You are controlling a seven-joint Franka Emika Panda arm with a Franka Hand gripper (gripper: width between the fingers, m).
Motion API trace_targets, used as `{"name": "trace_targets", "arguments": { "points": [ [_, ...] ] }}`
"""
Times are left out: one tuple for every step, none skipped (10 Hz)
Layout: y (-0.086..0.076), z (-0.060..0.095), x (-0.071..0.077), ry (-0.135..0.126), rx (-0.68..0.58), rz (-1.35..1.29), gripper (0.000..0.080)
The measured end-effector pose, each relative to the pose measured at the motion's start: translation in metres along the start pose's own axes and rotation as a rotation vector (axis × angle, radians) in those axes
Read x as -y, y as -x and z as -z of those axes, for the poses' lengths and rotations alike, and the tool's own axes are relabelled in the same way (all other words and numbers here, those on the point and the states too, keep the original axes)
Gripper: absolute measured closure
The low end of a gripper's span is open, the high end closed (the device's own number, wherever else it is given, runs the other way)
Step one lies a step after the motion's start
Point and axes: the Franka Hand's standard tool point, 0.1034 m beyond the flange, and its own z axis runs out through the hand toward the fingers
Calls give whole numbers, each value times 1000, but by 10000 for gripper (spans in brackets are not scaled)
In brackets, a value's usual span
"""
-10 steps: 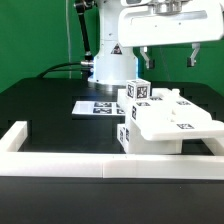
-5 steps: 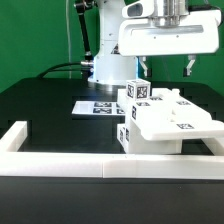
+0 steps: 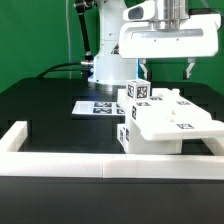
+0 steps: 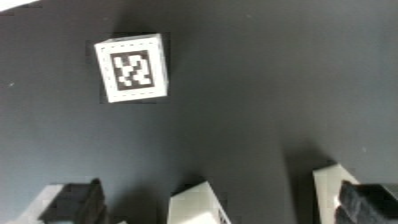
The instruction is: Assemble chair
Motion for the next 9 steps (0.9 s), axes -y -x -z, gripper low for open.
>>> {"name": "trace_targets", "arguments": {
  "points": [
    [2,-6,-2,12,4,20,150],
    [3,-11,-5,21,11,38,150],
    [1,-14,-9,26,14,44,150],
    [-2,-13,-13,15,13,1,150],
    [-1,-13,-13,16,14,3,150],
    [-1,-13,-13,16,14,2,150],
    [-1,-13,-13,16,14,2,150],
    [-1,-16,-16,21,19,30,150],
    [-1,-23,-23,35,32,53,150]
  ]
}}
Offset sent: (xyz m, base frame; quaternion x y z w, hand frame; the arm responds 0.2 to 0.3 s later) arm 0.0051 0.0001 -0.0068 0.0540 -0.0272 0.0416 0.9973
